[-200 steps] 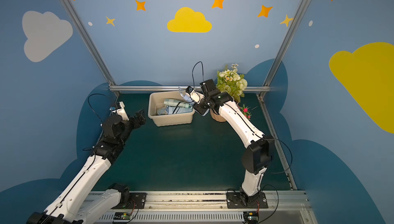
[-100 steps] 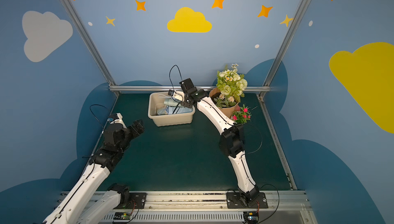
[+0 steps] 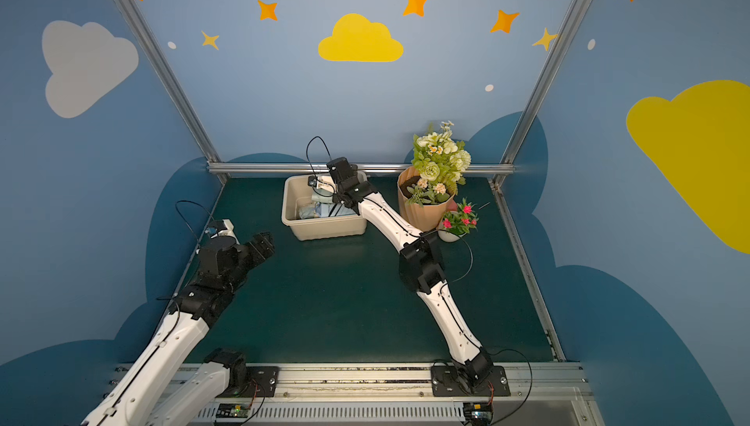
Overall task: Put the umbrella into the storage box
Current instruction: Place the umbrella in the storage box, then reset both arms
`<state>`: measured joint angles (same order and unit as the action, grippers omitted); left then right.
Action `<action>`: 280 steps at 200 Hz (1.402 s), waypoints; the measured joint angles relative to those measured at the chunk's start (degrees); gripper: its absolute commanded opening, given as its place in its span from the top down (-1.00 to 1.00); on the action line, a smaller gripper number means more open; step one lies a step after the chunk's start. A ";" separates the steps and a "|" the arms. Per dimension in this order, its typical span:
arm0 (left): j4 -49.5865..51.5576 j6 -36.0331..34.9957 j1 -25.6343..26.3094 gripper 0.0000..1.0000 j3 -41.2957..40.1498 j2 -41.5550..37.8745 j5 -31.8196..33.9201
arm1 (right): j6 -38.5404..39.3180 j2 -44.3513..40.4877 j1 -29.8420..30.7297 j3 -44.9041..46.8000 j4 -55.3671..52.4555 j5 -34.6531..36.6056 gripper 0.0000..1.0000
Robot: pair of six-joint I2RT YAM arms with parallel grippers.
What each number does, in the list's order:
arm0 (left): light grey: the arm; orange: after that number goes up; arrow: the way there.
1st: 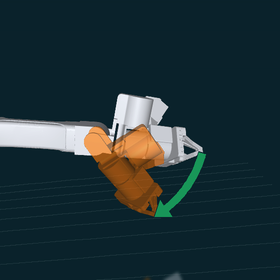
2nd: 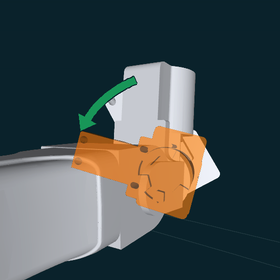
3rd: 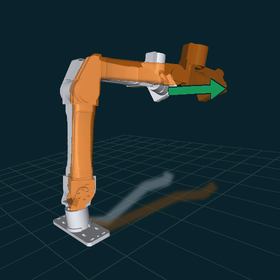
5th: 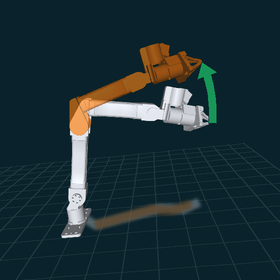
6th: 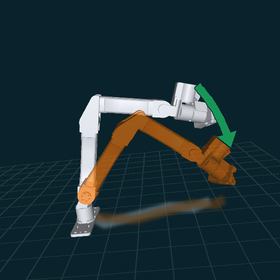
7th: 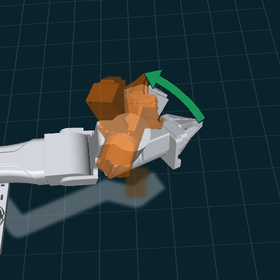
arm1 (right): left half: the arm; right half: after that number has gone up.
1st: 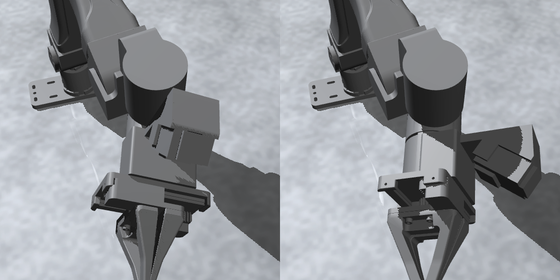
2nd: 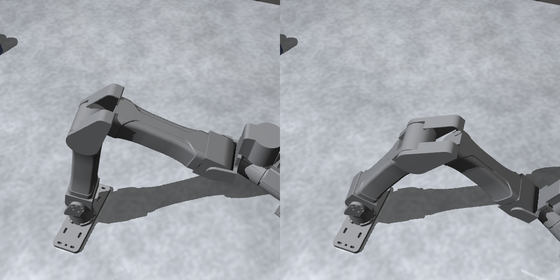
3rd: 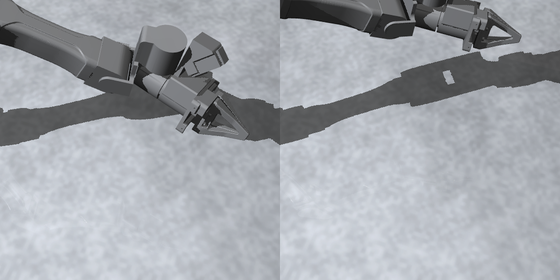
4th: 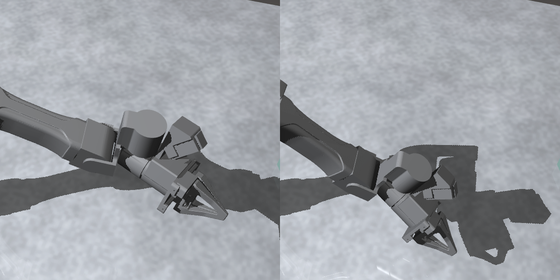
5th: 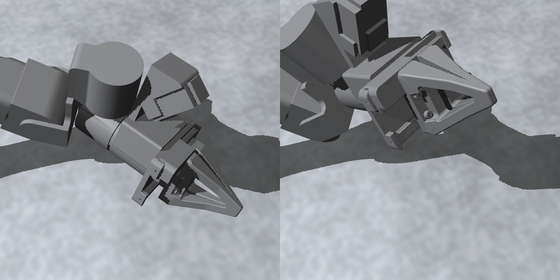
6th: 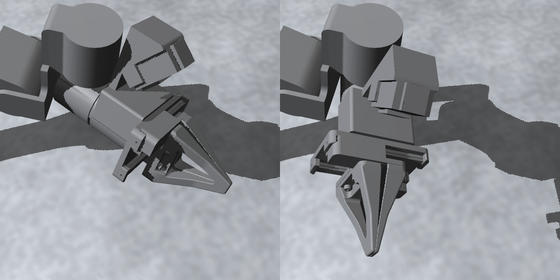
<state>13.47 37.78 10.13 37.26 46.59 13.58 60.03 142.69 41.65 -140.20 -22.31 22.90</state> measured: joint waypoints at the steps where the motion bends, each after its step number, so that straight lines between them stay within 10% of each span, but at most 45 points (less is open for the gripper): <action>1: 0.00 0.00 0.00 -0.87 0.00 0.00 0.00 | 0.11 0.00 0.02 0.04 0.28 0.07 -0.92; 71: 0.22 -0.04 0.00 -0.86 0.00 -0.37 1.73 | -4.07 -11.63 0.87 15.67 7.54 0.66 -0.95; 186: -4.50 -6.95 -1.79 -0.86 -2.32 8.61 12.61 | -48.76 -68.81 2.16 82.93 17.46 -1.66 -0.95; 280: -19.28 -15.19 -11.61 -0.86 -5.73 19.76 11.65 | -67.69 -99.58 -32.06 112.54 14.36 4.50 -0.94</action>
<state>-5.80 22.59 -1.48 31.53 66.35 25.23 -7.66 43.11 9.58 -27.66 -7.94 27.40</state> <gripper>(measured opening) 0.932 0.969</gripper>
